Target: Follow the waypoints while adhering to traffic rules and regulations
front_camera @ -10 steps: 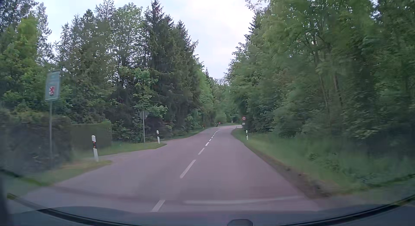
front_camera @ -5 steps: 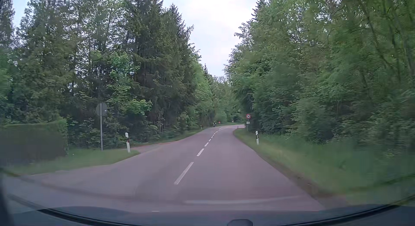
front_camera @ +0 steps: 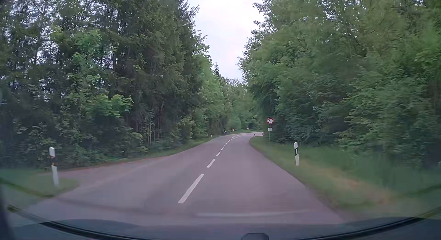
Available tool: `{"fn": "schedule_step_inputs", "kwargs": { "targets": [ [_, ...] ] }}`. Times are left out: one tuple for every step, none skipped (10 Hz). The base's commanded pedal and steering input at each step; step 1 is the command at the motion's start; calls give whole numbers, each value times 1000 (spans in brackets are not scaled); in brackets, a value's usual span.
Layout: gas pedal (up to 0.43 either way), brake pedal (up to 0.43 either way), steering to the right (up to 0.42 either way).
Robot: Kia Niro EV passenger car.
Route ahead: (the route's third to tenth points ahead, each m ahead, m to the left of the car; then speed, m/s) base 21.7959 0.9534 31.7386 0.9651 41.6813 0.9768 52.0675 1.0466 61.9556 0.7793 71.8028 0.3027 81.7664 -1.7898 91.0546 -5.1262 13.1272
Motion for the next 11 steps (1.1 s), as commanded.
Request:
{"fn": "schedule_step_inputs", "kwargs": {
  "targets": [
    [28,0,0],
    [28,0,0],
    [28,0,0],
    [39,0,0],
    [39,0,0],
    [47,0,0],
    [59,0,0],
    [87,0,0],
    [110,0,0],
    [110,0,0],
    [110,0,0]
  ]
}}
